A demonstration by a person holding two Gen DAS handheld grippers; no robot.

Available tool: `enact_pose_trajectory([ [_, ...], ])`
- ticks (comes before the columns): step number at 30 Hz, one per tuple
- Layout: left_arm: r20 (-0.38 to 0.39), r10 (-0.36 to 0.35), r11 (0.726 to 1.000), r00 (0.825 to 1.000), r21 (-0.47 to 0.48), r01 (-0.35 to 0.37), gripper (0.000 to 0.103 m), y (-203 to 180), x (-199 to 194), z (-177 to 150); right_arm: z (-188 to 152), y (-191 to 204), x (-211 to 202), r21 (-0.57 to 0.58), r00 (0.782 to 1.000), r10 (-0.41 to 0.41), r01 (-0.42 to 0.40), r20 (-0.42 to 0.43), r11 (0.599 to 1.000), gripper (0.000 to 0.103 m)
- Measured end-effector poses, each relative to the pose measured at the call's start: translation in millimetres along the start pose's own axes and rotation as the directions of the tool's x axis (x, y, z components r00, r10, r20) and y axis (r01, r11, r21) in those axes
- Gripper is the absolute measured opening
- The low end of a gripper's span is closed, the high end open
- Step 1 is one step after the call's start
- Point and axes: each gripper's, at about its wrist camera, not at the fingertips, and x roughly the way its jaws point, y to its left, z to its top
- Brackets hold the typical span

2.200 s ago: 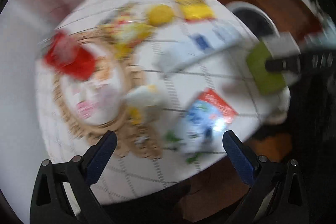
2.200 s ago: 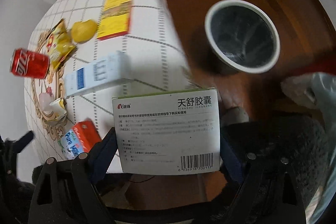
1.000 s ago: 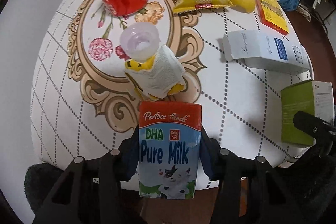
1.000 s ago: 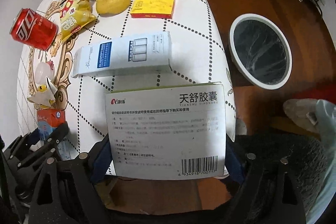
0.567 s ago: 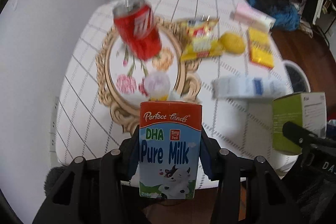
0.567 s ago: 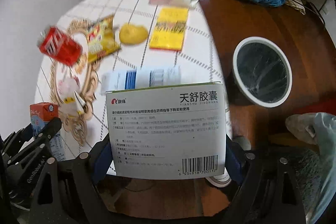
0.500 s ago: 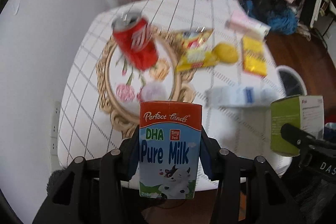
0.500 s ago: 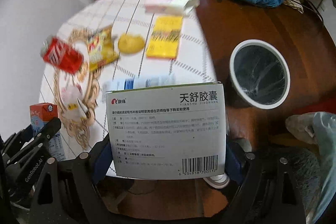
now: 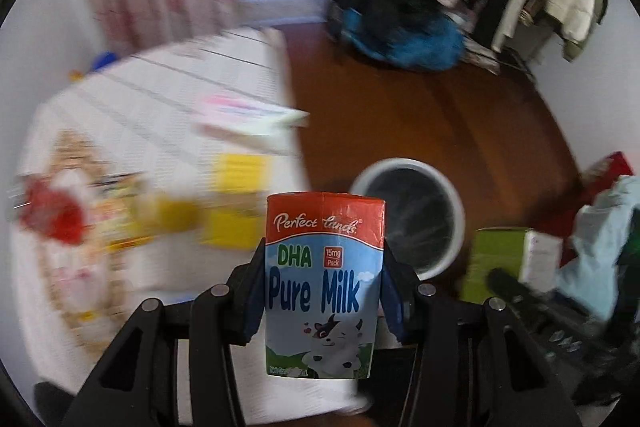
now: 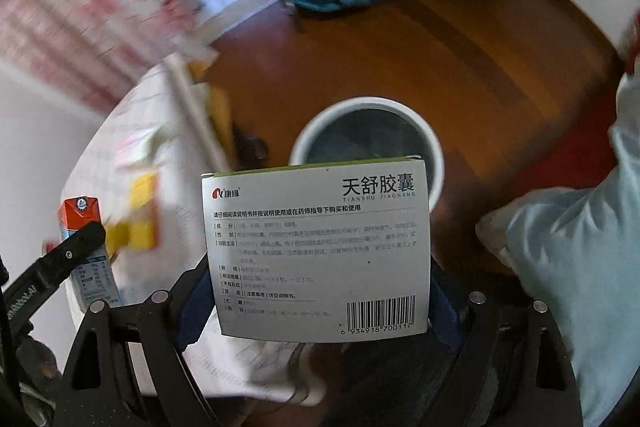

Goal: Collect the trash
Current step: 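Carry both items over the trash bin and open both tools to drop them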

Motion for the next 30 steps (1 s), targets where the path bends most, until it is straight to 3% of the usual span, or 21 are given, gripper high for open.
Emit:
enact_pose_trajectory([
  [3,-0.088,-0.079,0.997,0.993,-0.013,0.078,0.045,-30.1,54.3,25.0,22.5,-39.1,35.8,0.077,0.999,0.002,0.001,-0.04,0.997,0.09],
  [11,-0.279,-0.132,0.991,0.951,-0.036,0.127,0.045,-76.5,180.2,62.6,63.1,-112.4,129.4,0.239,0.991,0.035,-0.003,-0.133,0.971,0.09],
  [18,-0.346,-0.148,0.989,0.927,-0.041,0.143,0.049,-90.1,223.4,75.6,77.6,-140.3,180.6,0.295,0.982,0.068,-0.014,-0.174,0.956,0.092],
  [19,-0.347,-0.146,0.989,0.927,-0.035,0.143,0.057,-90.5,223.0,73.6,79.0,-142.0,185.7,0.306,0.981,0.078,-0.019,-0.18,0.952,0.093],
  [20,-0.343,-0.145,0.989,0.928,-0.029,0.144,0.073,-88.9,219.8,69.5,79.8,-143.4,187.7,0.312,0.98,0.08,-0.02,-0.182,0.95,0.093],
  [21,-0.339,-0.142,0.989,0.93,-0.023,0.143,0.083,-88.6,218.7,69.1,80.8,-143.7,189.2,0.312,0.98,0.08,-0.02,-0.182,0.95,0.093],
  [22,-0.335,-0.133,0.99,0.933,-0.012,0.137,0.096,-88.8,218.3,69.2,81.8,-142.5,190.4,0.301,0.981,0.065,-0.007,-0.183,0.954,0.098],
  [23,-0.327,-0.098,0.994,0.94,0.016,0.11,0.097,-90.7,218.9,68.9,82.4,-140.6,190.8,0.286,0.981,0.044,0.011,-0.187,0.958,0.103],
  [26,-0.288,0.029,0.992,0.957,0.123,0.007,0.097,-93.8,211.4,63.6,81.6,-135.2,186.0,0.242,0.982,-0.004,0.05,-0.187,0.969,0.103],
  [30,-0.237,0.133,0.976,0.962,0.2,-0.086,0.097,-92.0,201.7,56.5,82.2,-124.5,183.6,0.153,0.971,-0.123,0.156,-0.205,0.976,0.103],
])
